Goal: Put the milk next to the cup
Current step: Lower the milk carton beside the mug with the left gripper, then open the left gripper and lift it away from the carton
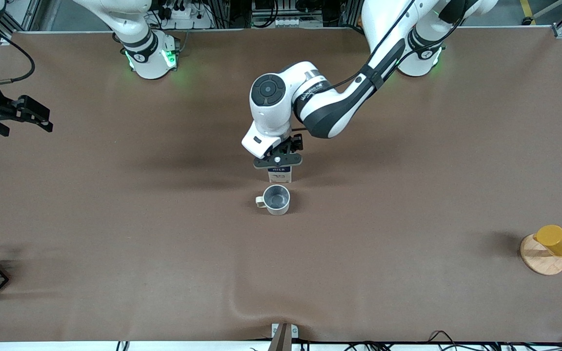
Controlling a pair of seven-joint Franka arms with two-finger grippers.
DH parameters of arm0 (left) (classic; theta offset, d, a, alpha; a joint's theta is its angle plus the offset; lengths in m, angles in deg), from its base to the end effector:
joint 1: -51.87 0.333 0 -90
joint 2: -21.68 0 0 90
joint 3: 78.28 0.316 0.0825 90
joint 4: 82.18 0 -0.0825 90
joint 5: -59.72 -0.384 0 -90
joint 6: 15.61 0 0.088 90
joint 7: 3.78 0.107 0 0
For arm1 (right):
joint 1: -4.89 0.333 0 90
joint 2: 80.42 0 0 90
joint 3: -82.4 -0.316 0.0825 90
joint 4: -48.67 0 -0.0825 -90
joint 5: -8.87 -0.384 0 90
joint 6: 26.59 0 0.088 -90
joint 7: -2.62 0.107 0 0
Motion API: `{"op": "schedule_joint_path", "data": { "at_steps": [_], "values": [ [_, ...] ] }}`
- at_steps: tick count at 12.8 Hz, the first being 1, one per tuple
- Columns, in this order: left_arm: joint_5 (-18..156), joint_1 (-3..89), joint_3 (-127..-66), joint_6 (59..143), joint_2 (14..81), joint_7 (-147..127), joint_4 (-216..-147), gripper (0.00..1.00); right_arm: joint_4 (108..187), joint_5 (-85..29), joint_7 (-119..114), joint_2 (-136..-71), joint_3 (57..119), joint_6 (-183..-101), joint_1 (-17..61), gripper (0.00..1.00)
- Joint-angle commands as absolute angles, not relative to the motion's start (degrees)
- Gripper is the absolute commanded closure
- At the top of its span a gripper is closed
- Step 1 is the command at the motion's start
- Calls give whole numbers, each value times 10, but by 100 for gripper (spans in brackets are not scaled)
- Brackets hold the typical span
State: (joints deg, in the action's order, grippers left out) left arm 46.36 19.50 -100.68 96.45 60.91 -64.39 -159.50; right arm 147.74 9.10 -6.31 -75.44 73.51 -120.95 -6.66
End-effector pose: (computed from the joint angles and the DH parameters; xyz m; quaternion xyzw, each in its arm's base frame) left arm 0.4782 -0.5444 0.3394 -0.9988 -0.0439 0.0200 0.0035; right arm 0.5320 -0.0218 0.6027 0.9985 0.0546 0.0009 0.0089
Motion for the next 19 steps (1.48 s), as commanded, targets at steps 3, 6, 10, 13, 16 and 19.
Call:
{"op": "schedule_joint_path", "data": {
  "at_steps": [3,6,10,13,16,19],
  "values": [
    [473,200,-1003,931,554,-657,-1587,0,1484,77,-69,-761,726,-1220,-107,0],
    [474,232,-1002,886,489,-657,-1588,0,1478,78,-69,-761,726,-1220,-104,0],
    [474,328,-1002,841,432,-647,-1600,0,1469,78,-93,-761,726,-1220,-121,0],
    [468,368,-1003,785,408,-624,-1608,0,1469,78,-94,-759,736,-1215,-125,0],
    [471,425,-1006,754,353,-531,-1644,0,1468,80,-99,-759,830,-1214,-35,0],
    [521,495,-1004,739,268,-391,-1722,0,1468,79,-99,-764,824,-1213,-40,0]
  ]
}}
